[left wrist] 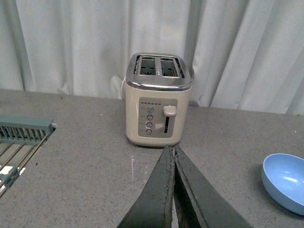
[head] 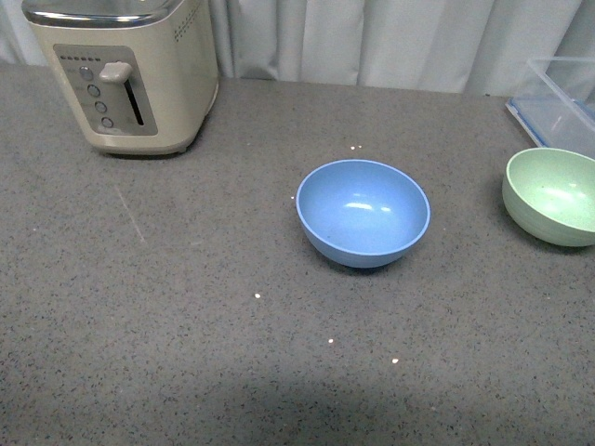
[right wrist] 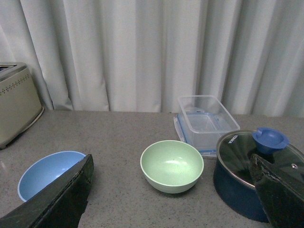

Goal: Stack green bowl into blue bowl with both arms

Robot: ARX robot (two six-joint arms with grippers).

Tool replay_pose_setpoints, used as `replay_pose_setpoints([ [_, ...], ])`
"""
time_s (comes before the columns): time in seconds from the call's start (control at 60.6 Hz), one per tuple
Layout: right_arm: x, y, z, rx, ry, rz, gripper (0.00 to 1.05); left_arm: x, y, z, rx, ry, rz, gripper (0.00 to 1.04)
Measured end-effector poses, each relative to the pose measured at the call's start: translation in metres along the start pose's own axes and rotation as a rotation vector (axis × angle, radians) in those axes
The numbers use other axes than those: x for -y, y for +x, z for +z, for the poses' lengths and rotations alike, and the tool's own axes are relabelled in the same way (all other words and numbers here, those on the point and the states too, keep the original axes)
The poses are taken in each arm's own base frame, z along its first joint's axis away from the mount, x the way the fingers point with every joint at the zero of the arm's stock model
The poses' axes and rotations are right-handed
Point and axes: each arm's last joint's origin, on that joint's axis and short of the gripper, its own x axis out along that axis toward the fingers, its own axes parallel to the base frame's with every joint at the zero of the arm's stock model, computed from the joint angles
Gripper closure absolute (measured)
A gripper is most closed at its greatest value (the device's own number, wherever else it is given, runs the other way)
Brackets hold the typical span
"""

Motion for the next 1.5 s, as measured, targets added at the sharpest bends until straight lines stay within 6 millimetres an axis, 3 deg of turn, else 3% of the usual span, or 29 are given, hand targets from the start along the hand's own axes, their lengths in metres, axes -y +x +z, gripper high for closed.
replay_pose_setpoints([
  [0.545, 0.000, 0.000, 0.000, 0.000, 0.000, 0.000, 0.09, 0.000, -0.017, -0.003, -0.008, 0.000, -0.002, 1.00],
  [0.66, 0.000, 0.000, 0.000, -0.002, 0.000, -0.006, 0.09, 0.000, -0.017, -0.003, -0.008, 0.000, -0.002, 0.81],
  [0.792, -0.001, 0.009, 0.001, -0.162, -0.029, -0.179, 0.09, 0.000, -0.017, -0.003, -0.009, 0.000, 0.000, 0.58],
  [0.908, -0.004, 0.034, 0.007, -0.186, -0.054, -0.110, 0.09, 0.000, -0.017, -0.003, -0.007, 0.000, -0.001, 0.39],
  [1.106, 0.000, 0.107, 0.011, -0.258, -0.118, 0.064, 0.09, 0.000, -0.017, -0.003, -0.007, 0.000, 0.001, 0.05],
  [1.287, 0.006, 0.168, -0.018, -0.553, -0.236, 0.256, 0.09, 0.000, -0.017, -0.003, -0.007, 0.001, 0.000, 0.06],
  [1.502, 0.009, 0.209, -0.042, -0.722, -0.327, 0.353, 0.09, 0.000, -0.017, -0.003, -0.007, 0.001, 0.000, 0.06],
])
